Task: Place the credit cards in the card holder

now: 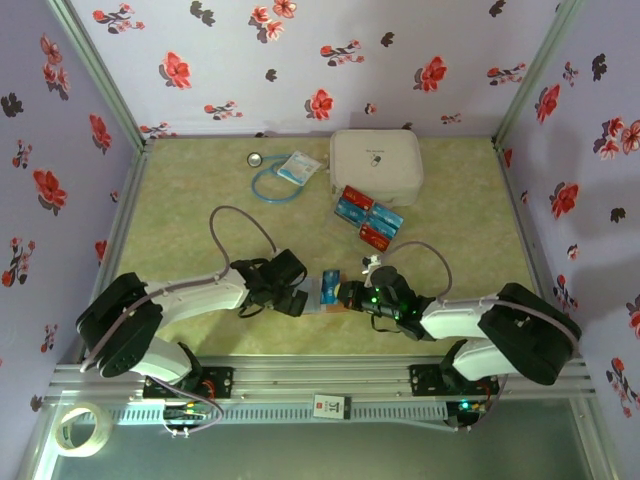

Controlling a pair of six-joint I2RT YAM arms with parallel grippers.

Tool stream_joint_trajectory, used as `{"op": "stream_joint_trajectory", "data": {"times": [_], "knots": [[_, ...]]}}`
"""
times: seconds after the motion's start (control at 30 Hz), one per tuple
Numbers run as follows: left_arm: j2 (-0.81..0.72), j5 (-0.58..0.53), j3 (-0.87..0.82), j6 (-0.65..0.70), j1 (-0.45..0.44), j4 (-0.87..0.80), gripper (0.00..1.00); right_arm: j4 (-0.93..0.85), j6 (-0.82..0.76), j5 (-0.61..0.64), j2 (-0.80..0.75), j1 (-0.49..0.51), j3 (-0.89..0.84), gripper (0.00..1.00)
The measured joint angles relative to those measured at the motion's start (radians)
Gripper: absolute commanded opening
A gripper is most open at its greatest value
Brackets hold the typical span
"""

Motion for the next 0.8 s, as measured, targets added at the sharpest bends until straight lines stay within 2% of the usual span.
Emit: {"op": "stream_joint_trajectory", "data": {"times": [0.8], "knots": [[0.009,-0.022,-0.019,-0.004,-0.002,0.001,1.00,0.117,0.001,-0.033,0.088,0.000,0.000,0.00]]}}
